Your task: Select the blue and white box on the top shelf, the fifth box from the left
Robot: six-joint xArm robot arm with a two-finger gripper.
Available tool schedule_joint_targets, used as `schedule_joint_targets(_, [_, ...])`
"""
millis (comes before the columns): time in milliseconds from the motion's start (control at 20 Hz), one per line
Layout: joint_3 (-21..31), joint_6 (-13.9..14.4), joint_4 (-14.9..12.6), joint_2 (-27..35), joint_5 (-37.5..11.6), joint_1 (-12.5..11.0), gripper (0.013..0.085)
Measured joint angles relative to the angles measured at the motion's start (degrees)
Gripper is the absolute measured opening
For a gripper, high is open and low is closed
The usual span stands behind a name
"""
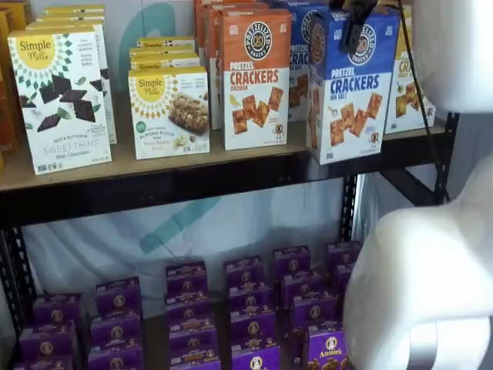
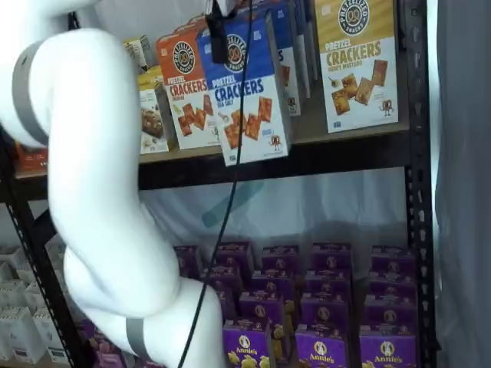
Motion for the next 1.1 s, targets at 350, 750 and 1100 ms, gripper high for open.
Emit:
schedule_joint_targets(350, [7.3,-0.5,-1.1,-6.5,1.1,0.0,0.0610])
schedule_joint_targets(750, [13.1,-1.7,-0.8,-10.9,1.0,-1.2,0.0610])
schedule_joint_targets(1100, [17.1,-3.4,-1.2,-13.1,0.8,-2.5,0.0610])
